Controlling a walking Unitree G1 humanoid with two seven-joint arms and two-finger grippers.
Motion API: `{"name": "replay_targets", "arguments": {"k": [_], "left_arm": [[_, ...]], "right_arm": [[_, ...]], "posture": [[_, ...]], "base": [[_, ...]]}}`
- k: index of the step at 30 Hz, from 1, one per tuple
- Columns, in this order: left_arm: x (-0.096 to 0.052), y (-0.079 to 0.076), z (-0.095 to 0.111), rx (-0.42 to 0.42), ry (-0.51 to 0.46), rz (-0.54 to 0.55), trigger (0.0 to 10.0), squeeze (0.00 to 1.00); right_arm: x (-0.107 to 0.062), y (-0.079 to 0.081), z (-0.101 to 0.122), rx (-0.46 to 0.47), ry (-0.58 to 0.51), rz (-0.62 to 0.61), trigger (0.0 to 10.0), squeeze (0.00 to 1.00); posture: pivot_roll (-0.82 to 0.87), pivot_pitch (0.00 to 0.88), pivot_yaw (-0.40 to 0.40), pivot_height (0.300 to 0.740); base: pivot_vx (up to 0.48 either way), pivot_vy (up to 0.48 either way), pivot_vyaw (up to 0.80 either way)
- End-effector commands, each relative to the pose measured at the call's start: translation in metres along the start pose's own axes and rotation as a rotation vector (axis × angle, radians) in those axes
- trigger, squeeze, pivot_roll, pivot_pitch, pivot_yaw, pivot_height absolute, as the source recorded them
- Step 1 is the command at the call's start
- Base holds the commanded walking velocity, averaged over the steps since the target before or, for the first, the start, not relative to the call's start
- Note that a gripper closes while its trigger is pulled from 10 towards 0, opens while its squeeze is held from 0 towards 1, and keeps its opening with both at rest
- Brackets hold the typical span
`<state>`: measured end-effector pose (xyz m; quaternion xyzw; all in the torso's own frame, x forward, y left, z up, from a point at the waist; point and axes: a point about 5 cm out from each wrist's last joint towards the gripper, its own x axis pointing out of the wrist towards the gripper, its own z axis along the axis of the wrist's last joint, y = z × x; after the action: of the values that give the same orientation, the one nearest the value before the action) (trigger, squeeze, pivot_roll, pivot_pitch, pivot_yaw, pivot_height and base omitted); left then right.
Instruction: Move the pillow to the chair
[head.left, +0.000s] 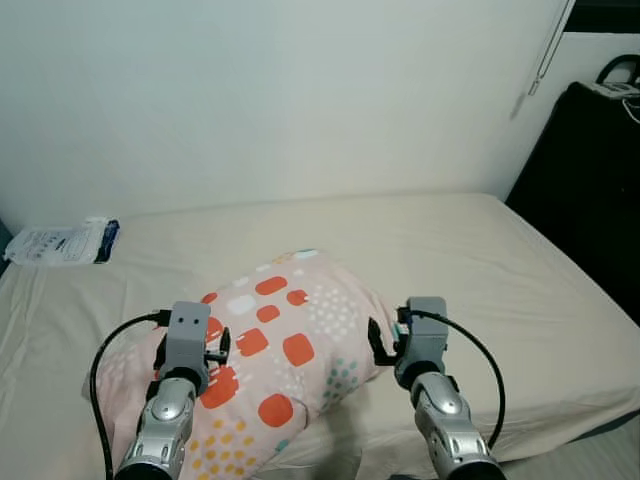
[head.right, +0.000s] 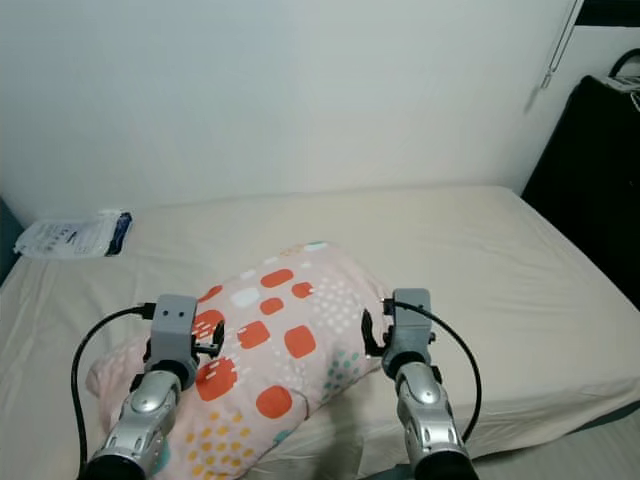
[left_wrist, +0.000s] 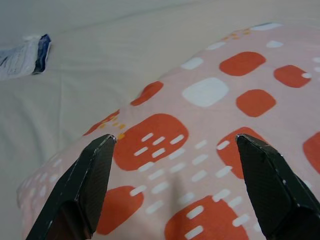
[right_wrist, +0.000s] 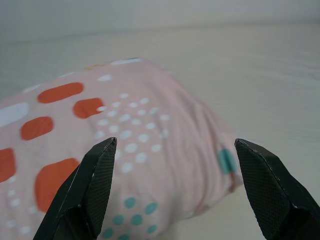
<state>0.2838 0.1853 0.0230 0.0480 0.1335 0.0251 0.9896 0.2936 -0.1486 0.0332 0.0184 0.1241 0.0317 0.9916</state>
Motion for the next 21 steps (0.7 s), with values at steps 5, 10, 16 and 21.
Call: {"name": "replay_targets", "arguments": {"k": [5, 10, 16, 21], "left_arm": [[-0.0019, 0.0052, -0.0044, -0.007, 0.02, 0.011, 10.0, 0.0], [-0.003, 0.0041, -0.0033, -0.022, 0.001, 0.012, 10.0, 0.0], [-0.0041, 0.003, -0.001, -0.023, -0.014, -0.014, 10.0, 0.0], [-0.003, 0.0094, -0.001, -0.031, -0.002, 0.026, 10.0, 0.0]], "right_arm": [[0.0009, 0.0016, -0.0026, -0.009, 0.013, 0.005, 10.0, 0.0], [0.0029, -0.0028, -0.0043, -0.006, 0.028, -0.025, 10.0, 0.0], [0.0031, -0.0009, -0.0044, -0.02, 0.02, -0.012, 10.0, 0.0], [0.0035, 0.0024, -0.0035, -0.017, 0.014, -0.015, 10.0, 0.0]], "posture": [[0.11, 0.0, -0.088, 0.74], [0.12, 0.0, -0.085, 0.74], [0.13, 0.0, -0.088, 0.74], [0.13, 0.0, -0.087, 0.74]], "base": [[0.0, 0.0, 0.0], [0.0, 0.0, 0.0], [0.0, 0.0, 0.0], [0.0, 0.0, 0.0]]}}
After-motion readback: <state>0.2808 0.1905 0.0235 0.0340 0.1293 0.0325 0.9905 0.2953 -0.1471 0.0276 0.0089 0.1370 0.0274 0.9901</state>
